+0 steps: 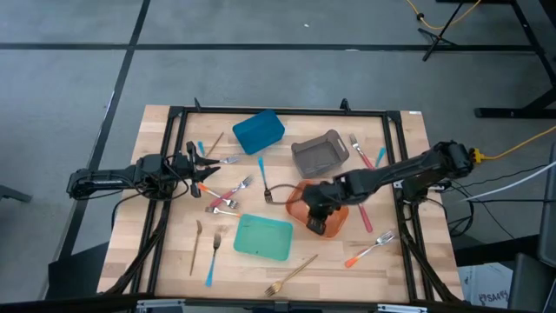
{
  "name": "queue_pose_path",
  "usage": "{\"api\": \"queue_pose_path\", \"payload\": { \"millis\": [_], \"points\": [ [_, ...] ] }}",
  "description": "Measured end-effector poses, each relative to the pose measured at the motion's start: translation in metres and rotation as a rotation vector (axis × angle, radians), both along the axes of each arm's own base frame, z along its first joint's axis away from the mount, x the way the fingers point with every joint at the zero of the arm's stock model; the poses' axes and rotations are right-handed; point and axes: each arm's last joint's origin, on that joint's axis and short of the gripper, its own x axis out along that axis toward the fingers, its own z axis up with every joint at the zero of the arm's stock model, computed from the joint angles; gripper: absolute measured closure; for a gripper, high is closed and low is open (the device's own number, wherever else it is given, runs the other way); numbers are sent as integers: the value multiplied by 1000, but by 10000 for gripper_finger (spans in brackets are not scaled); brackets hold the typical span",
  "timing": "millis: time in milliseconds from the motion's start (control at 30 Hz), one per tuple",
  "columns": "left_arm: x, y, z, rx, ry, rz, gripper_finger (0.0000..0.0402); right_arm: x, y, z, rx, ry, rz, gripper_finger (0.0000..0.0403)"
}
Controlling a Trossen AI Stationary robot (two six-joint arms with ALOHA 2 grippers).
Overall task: Sort silverware by color (type)
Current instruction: Put the orange fork into the green bin
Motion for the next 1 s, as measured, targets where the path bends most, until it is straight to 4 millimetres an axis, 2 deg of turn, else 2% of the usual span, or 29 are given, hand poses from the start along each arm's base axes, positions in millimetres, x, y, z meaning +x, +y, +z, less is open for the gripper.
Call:
{"api": "queue_pose_path", "payload": {
  "millis": [133,267,500,733,1000],
  "points": [
    [0,0,0,-14,-4,-1,316,-8,27,17,-26,6,130,352],
    [0,0,0,-15,-3,-1,316,-26,53,32,-73,76,268,352],
    [0,0,0,-14,-3,-1,316,-65,93,34,-148,195,439,352],
    [0,0,0,-14,-3,-1,316,-93,116,20,-190,265,426,352],
    [0,0,0,-14,-4,-1,316,-121,119,-16,-239,404,388,352]
  ]
}}
